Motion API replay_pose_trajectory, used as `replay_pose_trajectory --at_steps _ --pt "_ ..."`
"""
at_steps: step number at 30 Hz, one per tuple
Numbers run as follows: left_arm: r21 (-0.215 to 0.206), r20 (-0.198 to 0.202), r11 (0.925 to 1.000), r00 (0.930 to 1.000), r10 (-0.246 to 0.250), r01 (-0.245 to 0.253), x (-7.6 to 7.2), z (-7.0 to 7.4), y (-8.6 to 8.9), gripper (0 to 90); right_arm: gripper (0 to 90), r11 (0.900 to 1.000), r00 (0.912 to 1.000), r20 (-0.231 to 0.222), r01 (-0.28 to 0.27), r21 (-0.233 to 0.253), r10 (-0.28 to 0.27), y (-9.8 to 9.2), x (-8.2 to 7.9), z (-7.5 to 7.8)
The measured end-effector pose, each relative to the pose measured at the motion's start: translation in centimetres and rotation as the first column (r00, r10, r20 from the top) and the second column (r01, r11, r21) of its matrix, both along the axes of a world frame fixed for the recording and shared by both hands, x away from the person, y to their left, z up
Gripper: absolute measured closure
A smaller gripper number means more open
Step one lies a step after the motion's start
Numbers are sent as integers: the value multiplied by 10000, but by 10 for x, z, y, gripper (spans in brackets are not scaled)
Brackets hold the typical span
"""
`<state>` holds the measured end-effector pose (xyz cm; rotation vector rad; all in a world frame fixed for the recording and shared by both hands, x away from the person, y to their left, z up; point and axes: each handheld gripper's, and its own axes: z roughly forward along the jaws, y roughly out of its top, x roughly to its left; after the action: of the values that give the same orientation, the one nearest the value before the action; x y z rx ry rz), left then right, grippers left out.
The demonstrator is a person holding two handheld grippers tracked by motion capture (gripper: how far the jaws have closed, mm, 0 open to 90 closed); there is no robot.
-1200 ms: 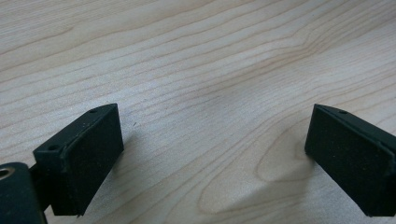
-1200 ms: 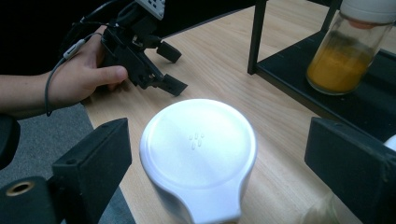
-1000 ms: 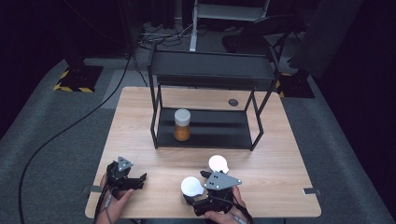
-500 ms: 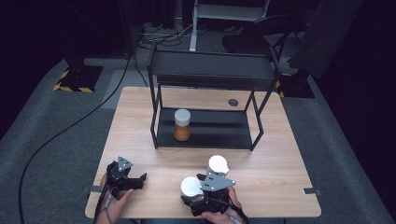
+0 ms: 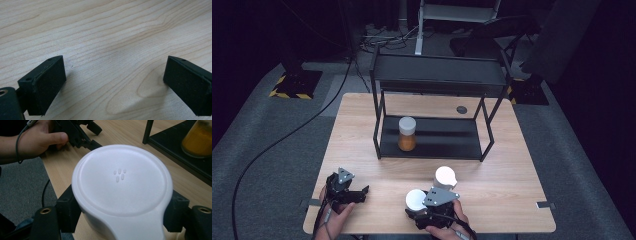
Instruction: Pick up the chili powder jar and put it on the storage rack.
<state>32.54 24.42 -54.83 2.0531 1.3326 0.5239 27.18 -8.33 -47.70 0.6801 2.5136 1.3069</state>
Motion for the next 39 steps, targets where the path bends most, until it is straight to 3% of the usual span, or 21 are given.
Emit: replay_pose_trajectory --at_steps 14,25,39 --pt "19 -17 10000 10000 -18 18 0 0 0 38 303 9999 9999 77 -64 -142 65 1 1 8" --pt "-13 -6 10000 10000 -3 3 0 0 0 37 303 9999 9996 254 -114 -118 117 1 10 26" --pt "-14 -8 10000 10000 -7 7 0 0 0 36 304 10000 9984 558 68 -35 -66 1 33 52"
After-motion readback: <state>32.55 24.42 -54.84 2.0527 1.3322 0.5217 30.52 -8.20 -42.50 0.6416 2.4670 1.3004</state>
